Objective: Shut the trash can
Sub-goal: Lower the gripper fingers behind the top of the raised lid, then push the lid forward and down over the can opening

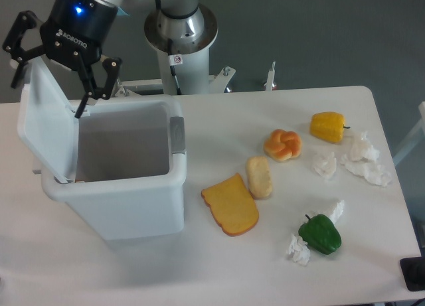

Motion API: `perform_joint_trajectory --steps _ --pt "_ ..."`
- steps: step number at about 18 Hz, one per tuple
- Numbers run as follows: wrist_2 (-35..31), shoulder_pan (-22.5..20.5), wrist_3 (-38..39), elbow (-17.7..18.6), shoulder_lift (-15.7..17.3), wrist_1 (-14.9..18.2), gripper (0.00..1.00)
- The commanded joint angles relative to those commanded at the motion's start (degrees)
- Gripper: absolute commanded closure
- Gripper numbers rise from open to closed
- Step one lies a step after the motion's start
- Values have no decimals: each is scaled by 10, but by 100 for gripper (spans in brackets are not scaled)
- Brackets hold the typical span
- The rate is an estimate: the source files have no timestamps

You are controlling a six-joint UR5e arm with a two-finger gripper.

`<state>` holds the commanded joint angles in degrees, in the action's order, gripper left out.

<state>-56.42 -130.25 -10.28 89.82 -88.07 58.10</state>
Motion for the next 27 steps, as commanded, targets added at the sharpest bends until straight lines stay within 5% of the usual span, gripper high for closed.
perform_joint_trajectory --steps 27 --pt "-47 -103 -74 41 5 4 0"
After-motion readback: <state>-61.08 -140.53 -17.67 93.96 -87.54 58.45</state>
